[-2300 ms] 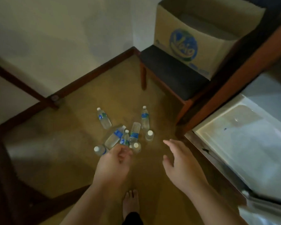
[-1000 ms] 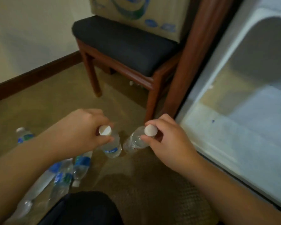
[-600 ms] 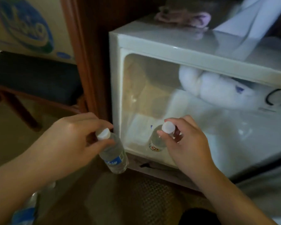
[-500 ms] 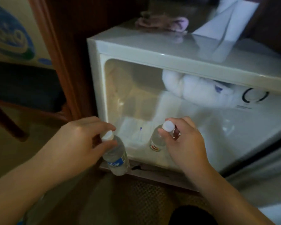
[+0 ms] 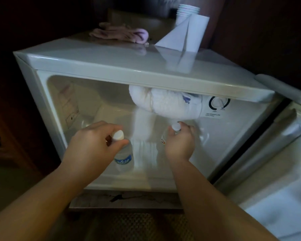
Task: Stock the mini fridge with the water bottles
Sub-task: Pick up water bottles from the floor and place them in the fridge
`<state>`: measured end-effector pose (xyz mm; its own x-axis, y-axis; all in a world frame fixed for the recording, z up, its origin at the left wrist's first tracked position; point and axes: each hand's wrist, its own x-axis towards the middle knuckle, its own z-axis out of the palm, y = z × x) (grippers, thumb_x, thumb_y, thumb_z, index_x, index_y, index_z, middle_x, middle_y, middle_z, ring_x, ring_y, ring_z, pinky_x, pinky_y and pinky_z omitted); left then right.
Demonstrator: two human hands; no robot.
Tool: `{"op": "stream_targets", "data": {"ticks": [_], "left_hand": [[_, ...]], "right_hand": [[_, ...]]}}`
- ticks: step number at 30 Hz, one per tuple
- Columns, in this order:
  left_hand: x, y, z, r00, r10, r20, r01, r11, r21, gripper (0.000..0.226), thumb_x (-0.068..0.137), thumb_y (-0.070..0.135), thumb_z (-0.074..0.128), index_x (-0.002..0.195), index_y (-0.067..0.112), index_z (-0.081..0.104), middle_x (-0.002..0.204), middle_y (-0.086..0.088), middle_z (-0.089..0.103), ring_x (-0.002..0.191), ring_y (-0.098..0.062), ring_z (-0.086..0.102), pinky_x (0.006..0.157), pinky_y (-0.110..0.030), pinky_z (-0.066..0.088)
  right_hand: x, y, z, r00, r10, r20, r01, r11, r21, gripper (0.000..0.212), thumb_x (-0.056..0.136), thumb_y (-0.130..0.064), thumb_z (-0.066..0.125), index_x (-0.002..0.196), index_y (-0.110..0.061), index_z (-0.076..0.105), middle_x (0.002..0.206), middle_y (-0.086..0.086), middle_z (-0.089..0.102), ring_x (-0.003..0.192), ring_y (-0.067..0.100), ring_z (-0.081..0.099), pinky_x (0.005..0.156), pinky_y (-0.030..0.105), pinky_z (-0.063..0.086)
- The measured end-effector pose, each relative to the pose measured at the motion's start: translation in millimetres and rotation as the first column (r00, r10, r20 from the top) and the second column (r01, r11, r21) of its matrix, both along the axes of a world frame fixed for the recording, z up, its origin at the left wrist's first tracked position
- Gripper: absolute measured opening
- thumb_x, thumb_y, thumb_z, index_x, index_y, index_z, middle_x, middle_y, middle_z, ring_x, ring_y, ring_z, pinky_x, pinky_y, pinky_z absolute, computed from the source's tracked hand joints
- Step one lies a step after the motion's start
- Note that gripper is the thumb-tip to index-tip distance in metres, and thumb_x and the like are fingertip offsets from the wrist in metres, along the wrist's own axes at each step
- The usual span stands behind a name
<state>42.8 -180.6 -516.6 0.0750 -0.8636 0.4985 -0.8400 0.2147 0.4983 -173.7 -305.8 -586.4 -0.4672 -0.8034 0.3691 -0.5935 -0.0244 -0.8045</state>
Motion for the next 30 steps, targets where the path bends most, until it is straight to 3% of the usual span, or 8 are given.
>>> {"op": "stream_targets", "data": {"ticks": [5,9,15,18,20,25,28,30], "left_hand": [[-3,-6,-3,0.995,0.019,-0.096,-0.021,1.0,-0.014,0.029,0.083,0.037,0.083,0.11,0.025,0.079,0.09,0.011,0.071,0.075,-0.008,0.068,0.074,-0.039,0.06],[0,-11,-9,0.985,0.012,-0.171,-0.01,1.0,0.013,0.035,0.084,0.036,0.082,0.117,0.027,0.077,0.095,0.01,0.074,0.081,-0.008,0.071,0.078,-0.039,0.062],[-5,-18,-17,0.973,0.033,-0.229,-0.017,0.997,0.07,0.04,0.083,0.042,0.082,0.121,0.031,0.076,0.094,0.014,0.073,0.084,-0.004,0.071,0.079,-0.037,0.062],[-12,-20,-18,0.962,0.032,-0.271,-0.009,0.996,0.084,0.04,0.081,0.04,0.084,0.119,0.03,0.077,0.091,0.015,0.072,0.082,-0.002,0.07,0.079,-0.033,0.061],[-16,-21,-19,0.952,0.044,-0.304,-0.011,0.994,0.11,0.039,0.081,0.039,0.085,0.118,0.031,0.077,0.089,0.017,0.071,0.081,-0.001,0.069,0.077,-0.028,0.06],[-24,-27,-22,0.921,0.072,-0.384,-0.005,0.985,0.174,0.039,0.08,0.037,0.086,0.118,0.034,0.076,0.088,0.017,0.07,0.08,0.002,0.067,0.068,-0.01,0.048],[-29,-34,-21,0.903,0.088,-0.42,-0.005,0.981,0.194,0.038,0.08,0.036,0.087,0.115,0.035,0.075,0.09,0.012,0.071,0.082,0.002,0.066,0.069,-0.012,0.049],[-31,-42,-23,0.903,0.095,-0.42,-0.01,0.98,0.2,0.039,0.079,0.04,0.087,0.116,0.036,0.075,0.09,0.012,0.071,0.083,0.0,0.067,0.076,-0.02,0.055]], "right_hand": [[-9,-22,-1,0.996,-0.082,0.025,0.082,0.997,0.006,0.028,0.092,-0.026,0.074,0.116,-0.01,0.074,0.125,0.005,0.064,0.1,0.022,0.063,0.076,0.022,0.031],[-14,-39,3,0.994,-0.113,0.005,0.113,0.994,-0.005,0.027,0.09,-0.027,0.075,0.109,-0.007,0.075,0.12,0.01,0.07,0.106,0.031,0.066,0.078,0.03,0.04],[-26,-49,5,0.99,-0.132,-0.048,0.132,0.991,0.008,0.031,0.092,-0.024,0.076,0.112,0.0,0.072,0.115,0.016,0.07,0.105,0.033,0.065,0.071,0.023,0.028],[-28,-56,5,0.994,-0.107,-0.007,0.107,0.993,0.053,0.033,0.091,-0.027,0.077,0.111,-0.001,0.071,0.112,0.016,0.071,0.104,0.035,0.067,0.081,0.033,0.047],[-27,-60,3,0.995,-0.103,0.016,0.101,0.992,0.07,0.036,0.091,-0.027,0.075,0.114,0.0,0.069,0.115,0.017,0.071,0.108,0.037,0.066,0.087,0.038,0.05],[-21,-46,-8,0.996,-0.077,0.037,0.078,0.997,-0.024,0.053,0.089,-0.011,0.074,0.138,-0.002,0.057,0.141,0.018,0.056,0.129,0.038,0.053,0.102,0.041,0.043],[-19,-29,-24,0.995,-0.074,0.061,0.073,0.997,0.009,0.066,0.093,-0.014,0.071,0.151,-0.004,0.042,0.153,0.017,0.042,0.14,0.035,0.042,0.111,0.037,0.034],[-16,-11,-43,0.996,-0.05,0.069,0.053,0.998,-0.041,0.061,0.091,-0.015,0.072,0.145,-0.002,0.046,0.143,0.018,0.046,0.133,0.035,0.046,0.109,0.04,0.039]]}}
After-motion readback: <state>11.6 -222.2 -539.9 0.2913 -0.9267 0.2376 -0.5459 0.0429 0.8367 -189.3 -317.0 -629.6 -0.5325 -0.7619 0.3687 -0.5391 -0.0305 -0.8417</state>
